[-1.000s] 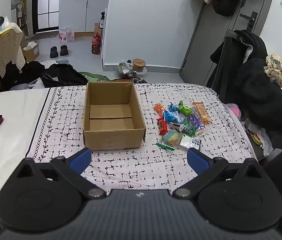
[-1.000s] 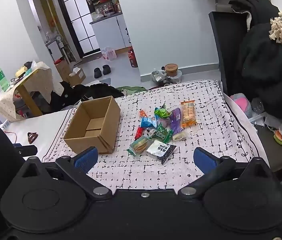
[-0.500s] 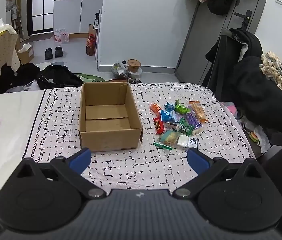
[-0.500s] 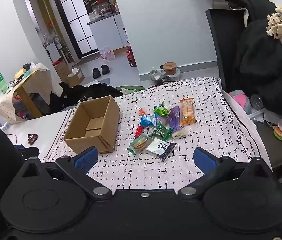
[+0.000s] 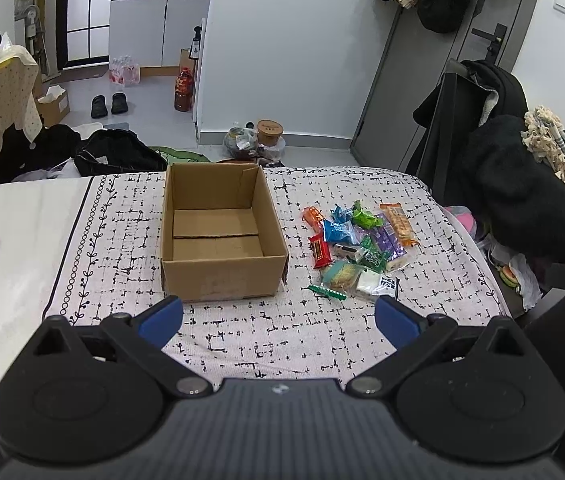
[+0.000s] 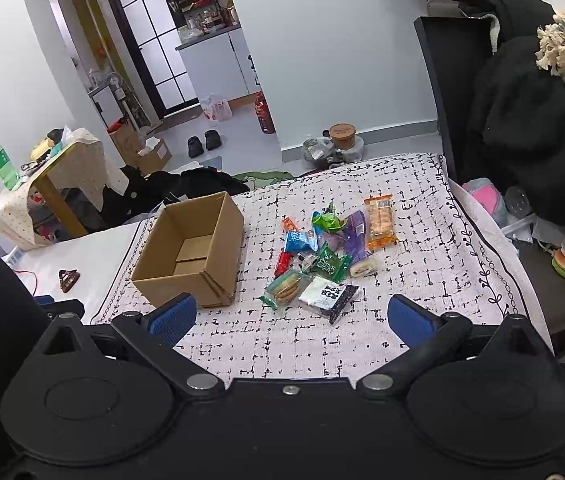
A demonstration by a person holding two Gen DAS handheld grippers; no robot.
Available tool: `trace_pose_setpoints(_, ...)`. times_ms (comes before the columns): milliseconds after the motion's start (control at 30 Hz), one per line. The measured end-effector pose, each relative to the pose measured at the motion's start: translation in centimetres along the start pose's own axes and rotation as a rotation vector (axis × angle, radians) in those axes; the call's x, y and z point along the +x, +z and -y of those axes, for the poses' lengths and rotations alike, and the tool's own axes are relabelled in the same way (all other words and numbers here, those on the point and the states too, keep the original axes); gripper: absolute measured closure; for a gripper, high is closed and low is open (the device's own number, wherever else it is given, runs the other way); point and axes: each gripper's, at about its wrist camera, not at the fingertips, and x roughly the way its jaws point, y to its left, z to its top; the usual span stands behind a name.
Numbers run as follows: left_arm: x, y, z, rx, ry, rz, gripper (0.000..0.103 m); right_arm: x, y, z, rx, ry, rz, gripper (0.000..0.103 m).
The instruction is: Organize snacks
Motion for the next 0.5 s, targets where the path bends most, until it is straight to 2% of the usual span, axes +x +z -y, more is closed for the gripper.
trace_pose_setpoints(500,0.06,-0.02,-0.20,-0.008,-0.021,-0.009,0.001,-0.11,-0.02,0.00,-0.002,-0.002,0.004,0.000)
